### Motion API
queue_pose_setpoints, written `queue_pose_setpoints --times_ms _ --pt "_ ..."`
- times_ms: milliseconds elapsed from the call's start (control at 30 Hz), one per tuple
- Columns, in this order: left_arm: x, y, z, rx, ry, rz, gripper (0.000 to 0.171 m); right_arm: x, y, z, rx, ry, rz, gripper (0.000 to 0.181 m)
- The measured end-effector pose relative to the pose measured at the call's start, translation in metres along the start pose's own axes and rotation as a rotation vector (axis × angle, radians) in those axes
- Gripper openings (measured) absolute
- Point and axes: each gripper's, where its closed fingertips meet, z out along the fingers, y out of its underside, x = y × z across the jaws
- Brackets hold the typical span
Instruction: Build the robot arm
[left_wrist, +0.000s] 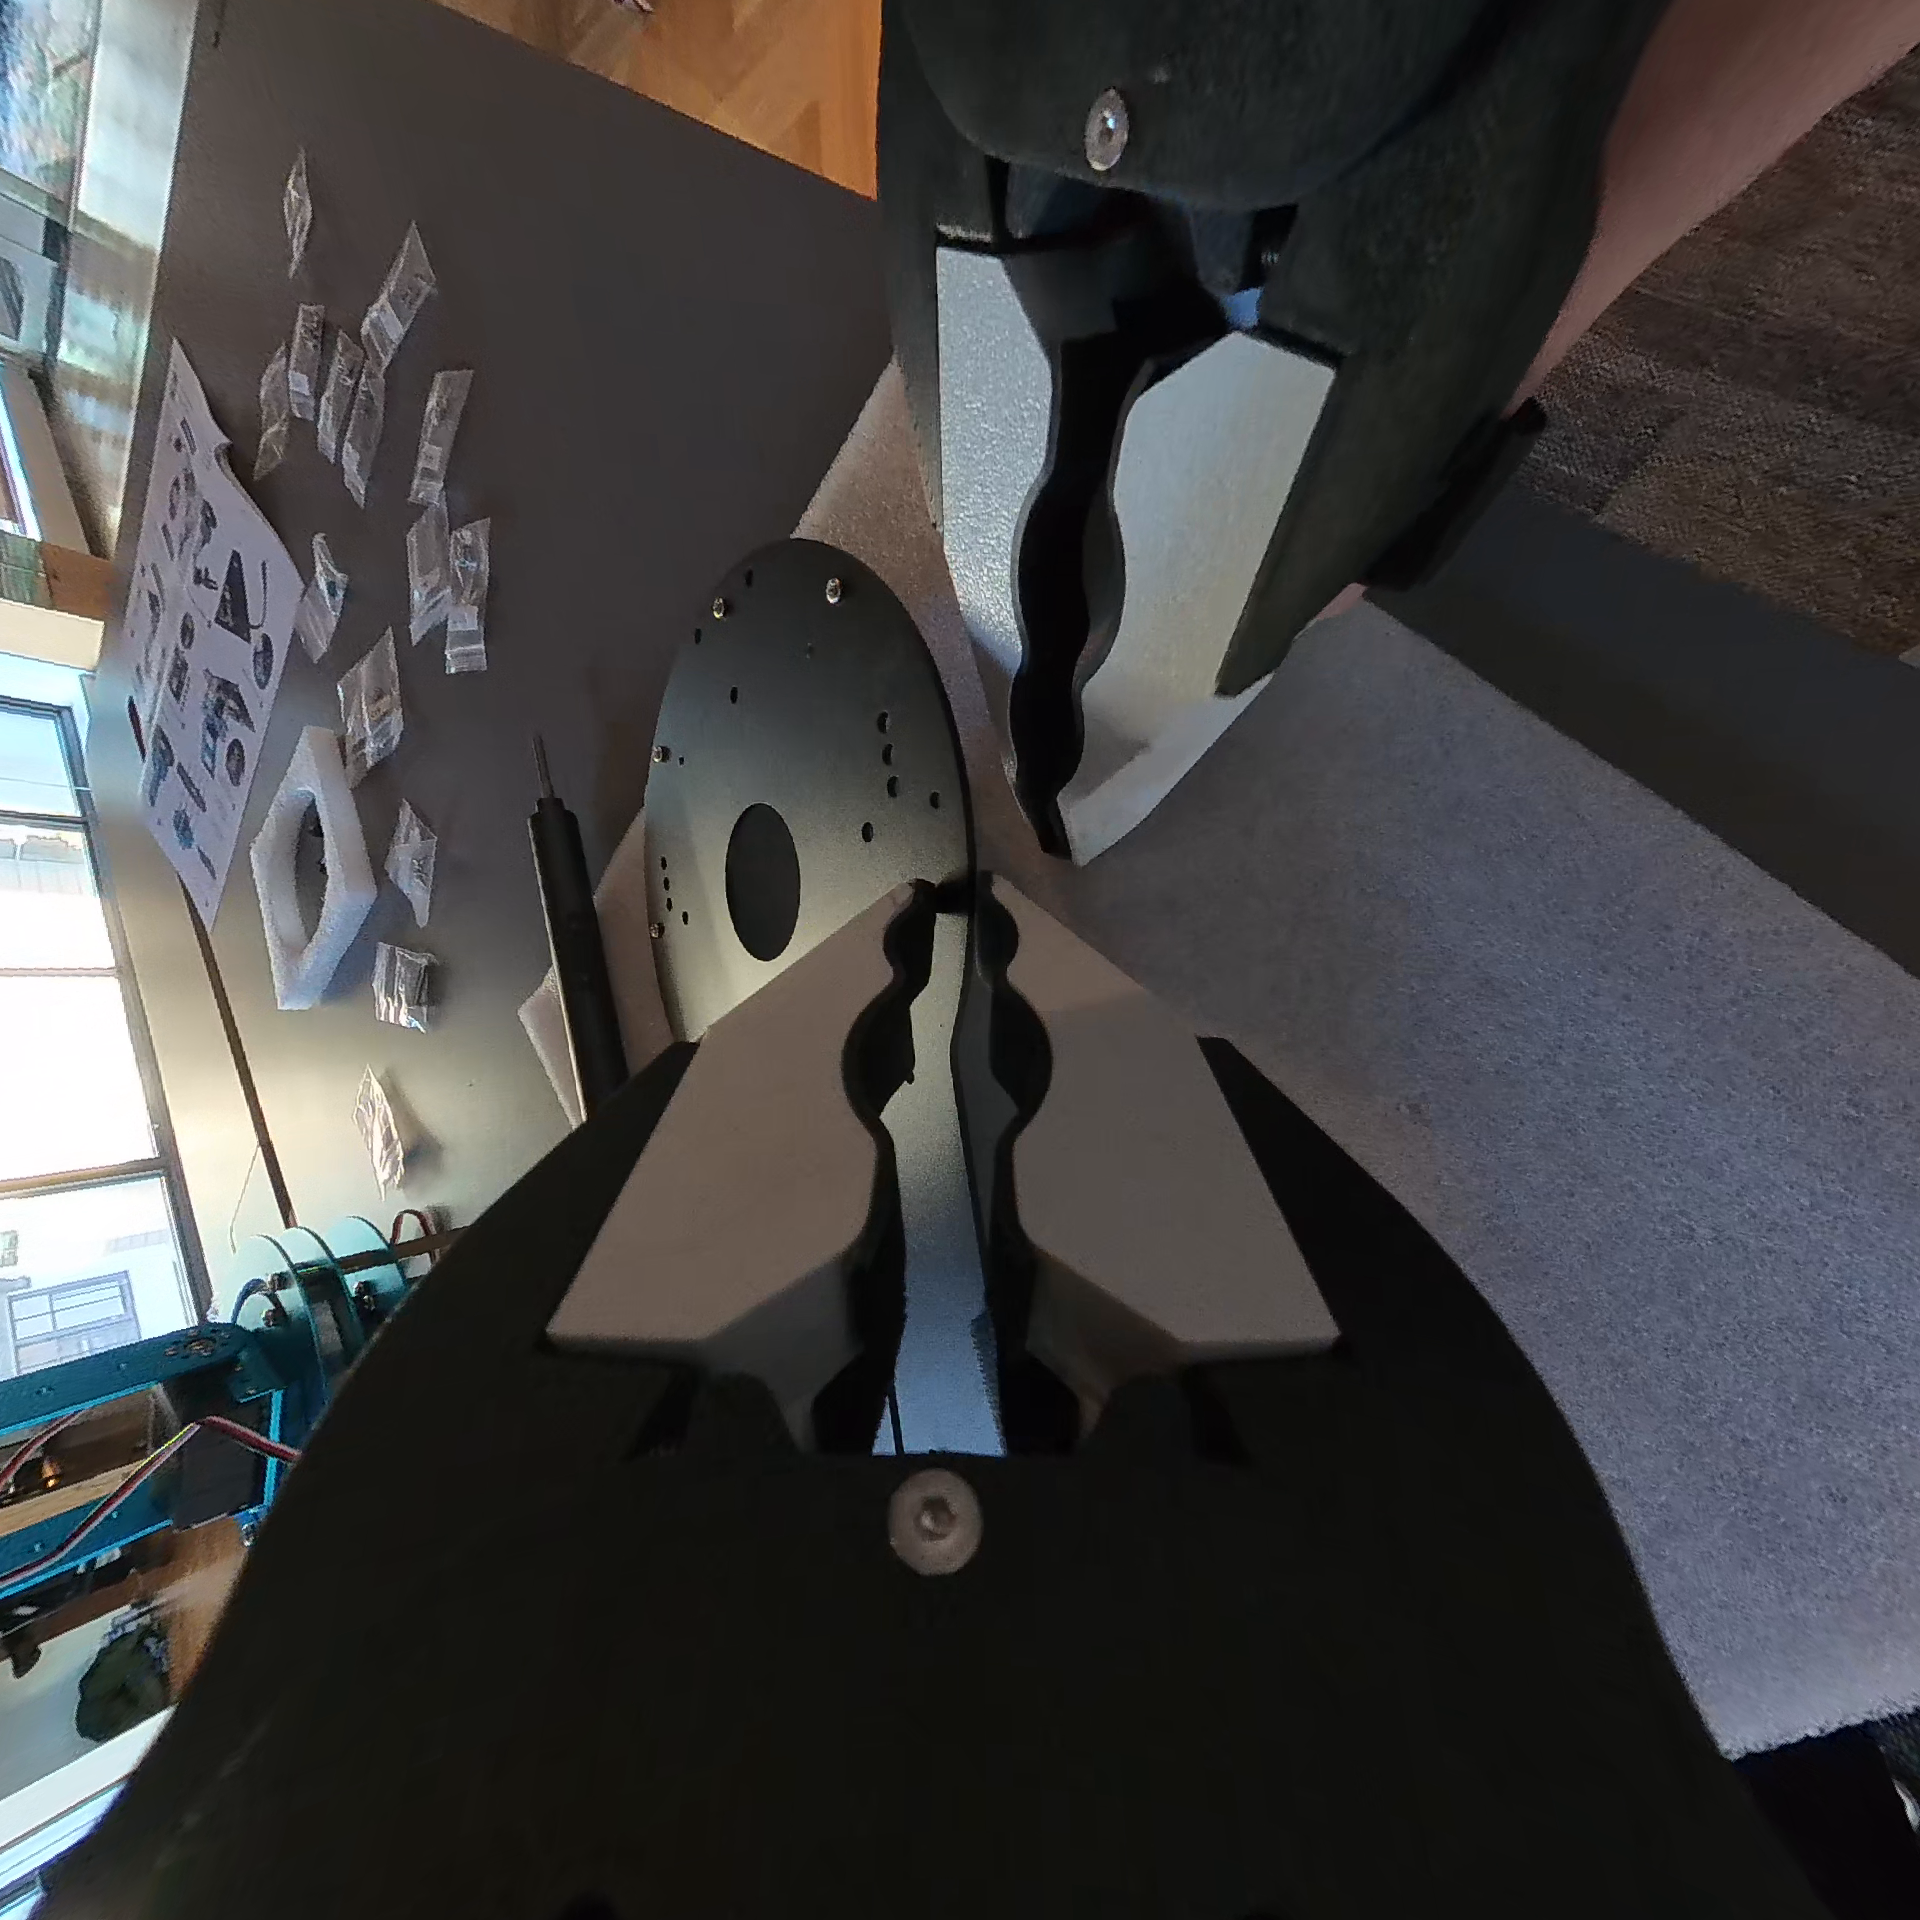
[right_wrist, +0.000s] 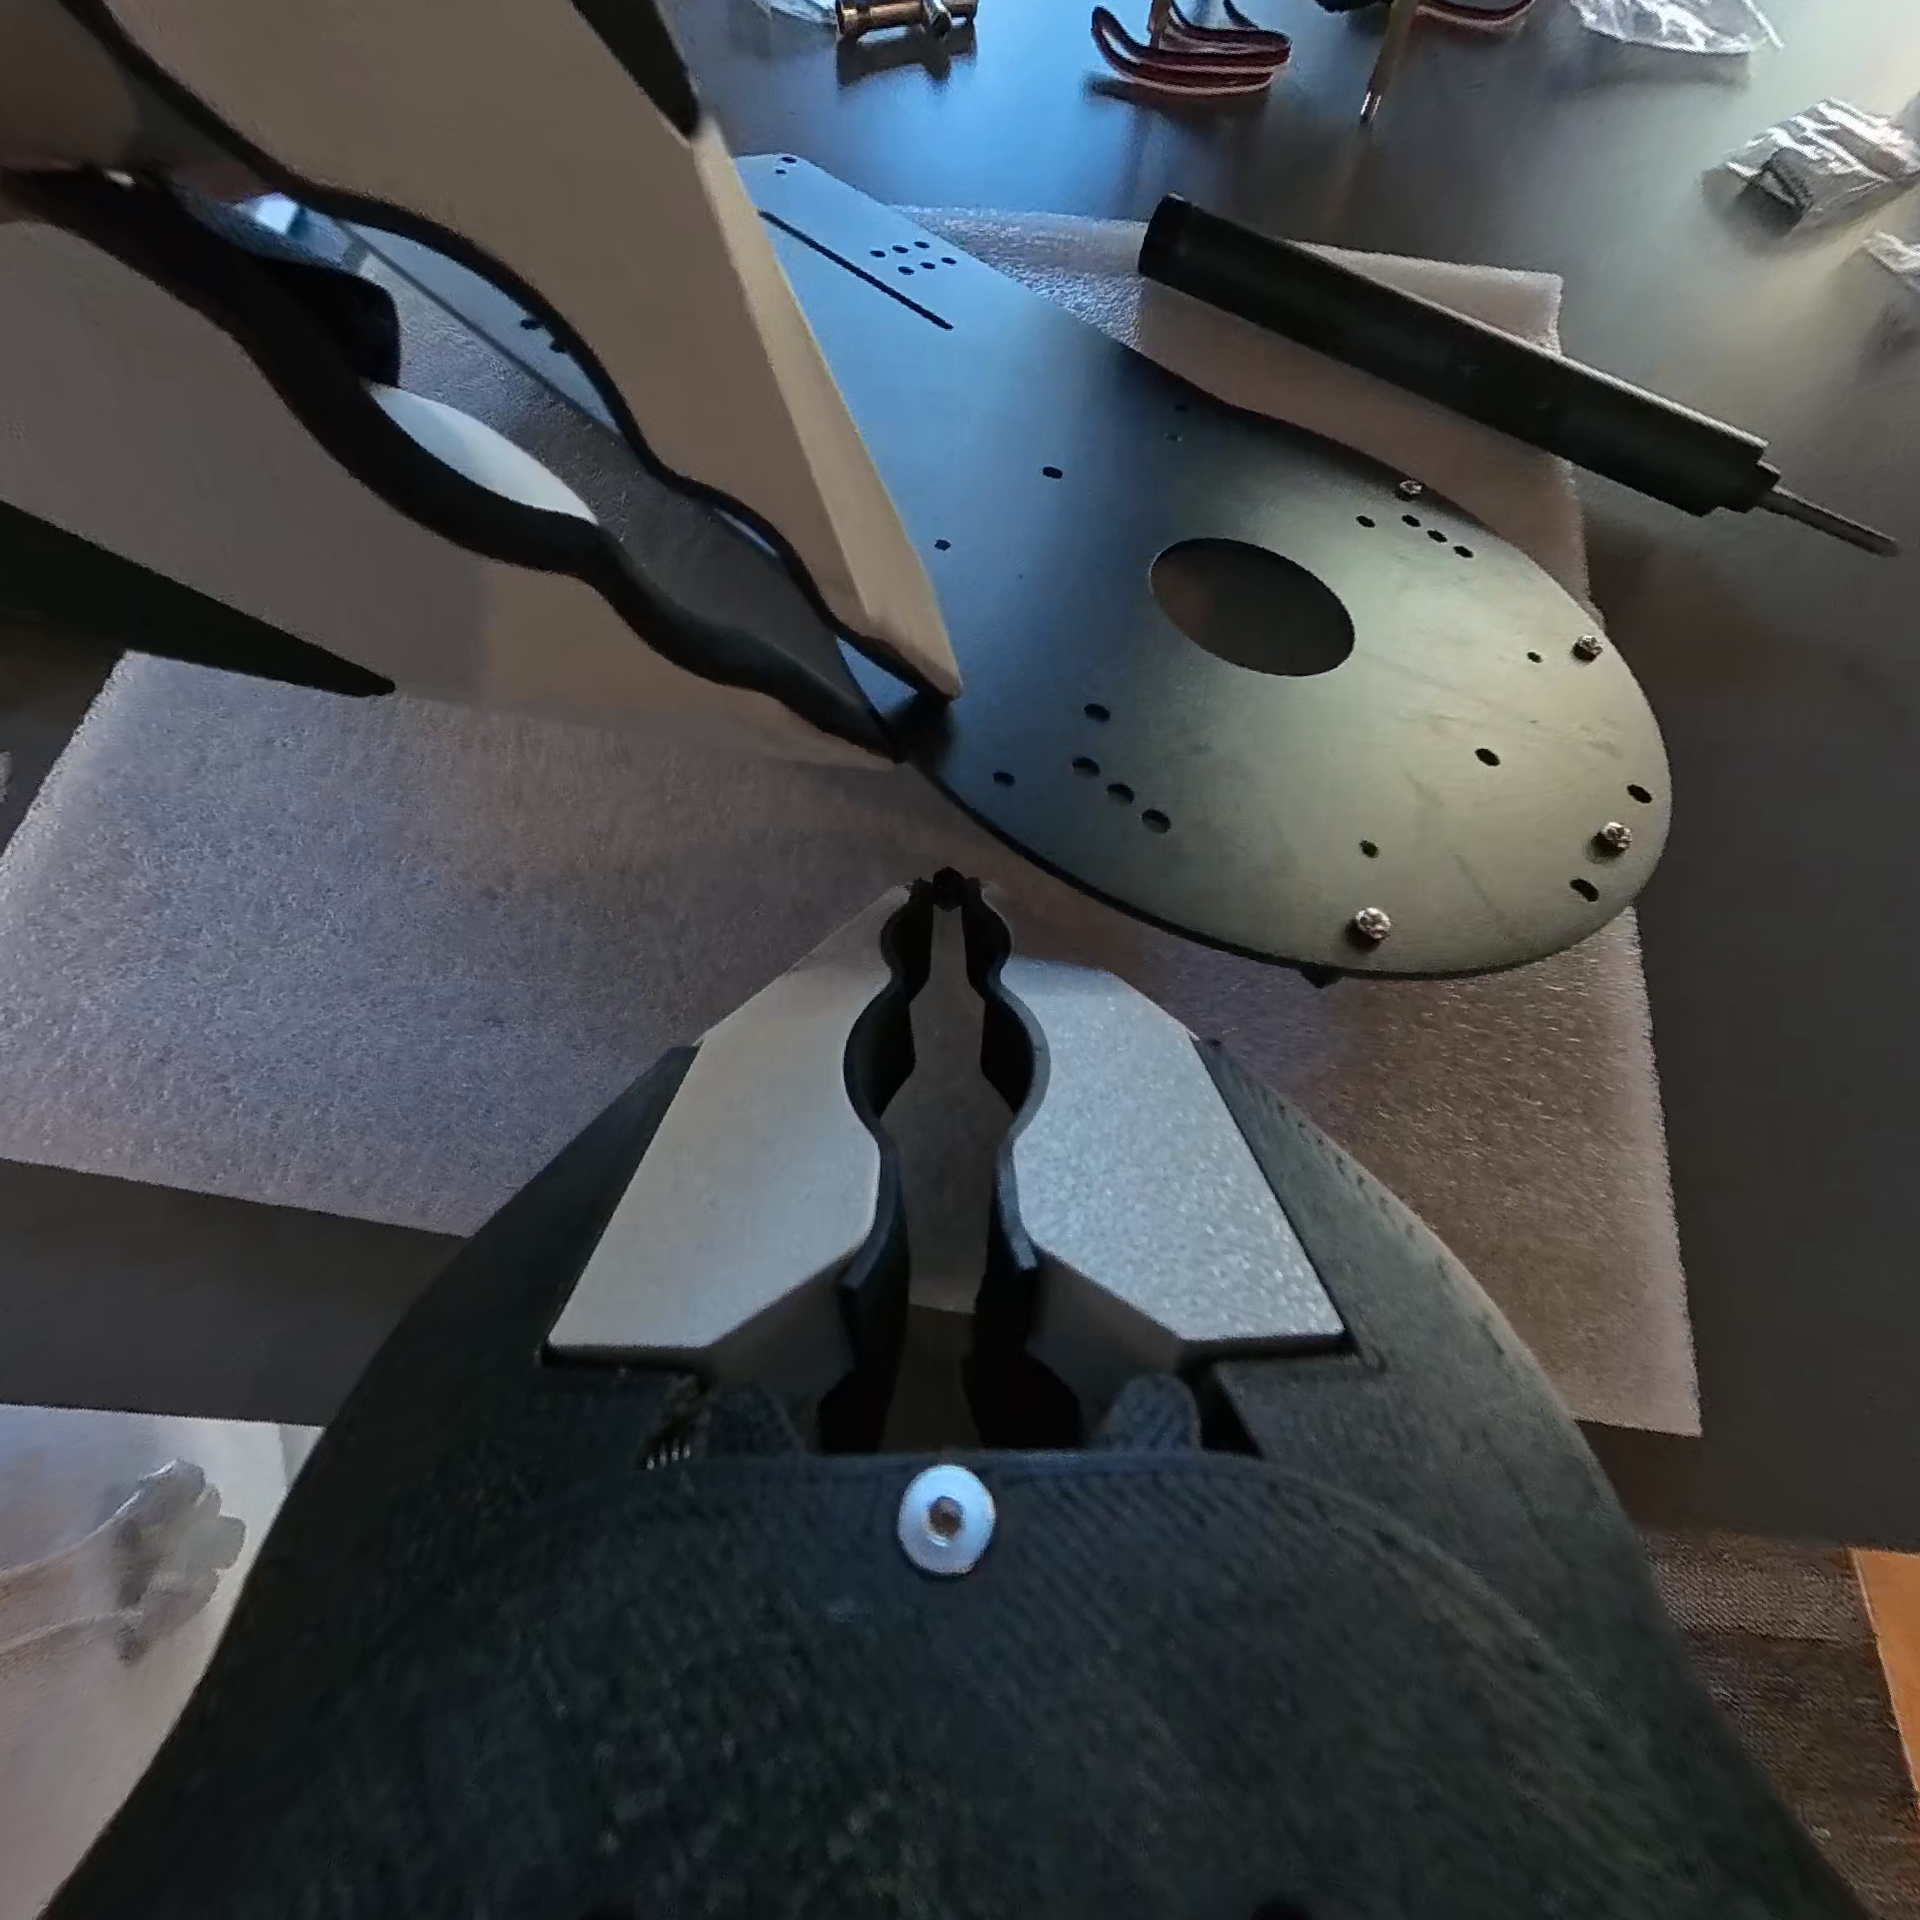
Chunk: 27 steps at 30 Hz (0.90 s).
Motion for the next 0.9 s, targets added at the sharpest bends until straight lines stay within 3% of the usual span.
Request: queue_pose_setpoints --times_ms 333,500,667,767,900 --pt "0.005 0.002 0.004 -0.006 0.008 0.001 0.006 0.0 0.001 -0.004 0.02 -0.034 0.029 0.015" --pt "0.007 0.003 0.006 -0.011 0.0 0.009 0.006 0.0 0.009 -0.022 -0.002 -0.017 0.0 0.017" --pt "0.006 0.004 0.006 -0.01 -0.016 0.002 0.006 0.008 0.0 -0.042 0.136 -0.007 0.002 0.015" --pt "0.006 0.004 0.006 -0.006 -0.022 -0.008 0.006 0.006 -0.004 -0.036 0.182 -0.029 0.019 0.014" --pt "0.006 0.004 0.006 -0.009 -0.02 -0.02 0.006 0.008 0.0 -0.021 0.079 0.012 -0.012 0.007"
